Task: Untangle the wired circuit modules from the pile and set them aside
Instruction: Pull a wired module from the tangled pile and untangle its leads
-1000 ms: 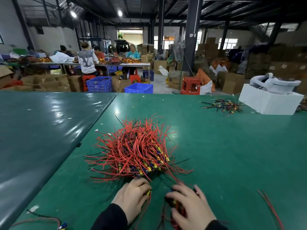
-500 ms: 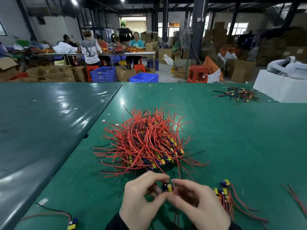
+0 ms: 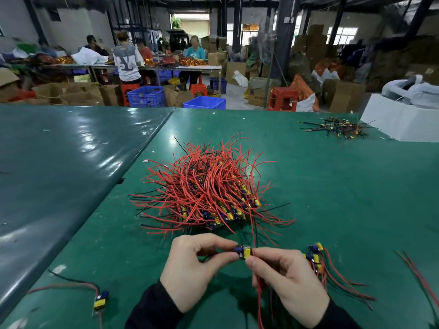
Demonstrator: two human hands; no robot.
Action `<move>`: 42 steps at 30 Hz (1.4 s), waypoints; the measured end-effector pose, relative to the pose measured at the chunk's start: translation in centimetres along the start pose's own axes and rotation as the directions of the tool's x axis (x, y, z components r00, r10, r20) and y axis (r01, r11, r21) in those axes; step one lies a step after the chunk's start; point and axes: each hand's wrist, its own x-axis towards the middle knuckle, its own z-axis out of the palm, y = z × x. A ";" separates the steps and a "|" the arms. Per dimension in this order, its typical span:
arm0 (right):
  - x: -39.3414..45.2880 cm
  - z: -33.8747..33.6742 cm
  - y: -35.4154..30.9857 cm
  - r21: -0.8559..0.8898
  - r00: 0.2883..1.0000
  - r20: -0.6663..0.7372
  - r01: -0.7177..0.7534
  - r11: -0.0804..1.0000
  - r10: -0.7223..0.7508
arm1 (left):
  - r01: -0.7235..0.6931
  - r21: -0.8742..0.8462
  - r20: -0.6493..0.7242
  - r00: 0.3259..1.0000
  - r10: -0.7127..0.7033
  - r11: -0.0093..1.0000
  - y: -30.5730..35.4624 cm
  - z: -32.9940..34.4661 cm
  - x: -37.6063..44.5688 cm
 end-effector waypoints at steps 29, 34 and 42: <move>0.0 0.8 -0.5 0.527 0.885 -0.308 -0.147 0.837 0.349 | -0.193 0.243 -0.245 0.936 0.252 0.951 0.8 3.5 -1.4; -0.4 1.8 -0.1 0.471 0.921 -0.263 -0.137 0.872 0.286 | -0.053 -0.056 -0.176 0.983 0.043 0.997 0.7 2.9 -0.7; -0.7 2.5 -0.3 0.442 0.943 -0.197 -0.160 0.883 0.270 | 0.169 -0.461 -0.076 0.971 -0.229 0.871 0.9 2.9 -0.7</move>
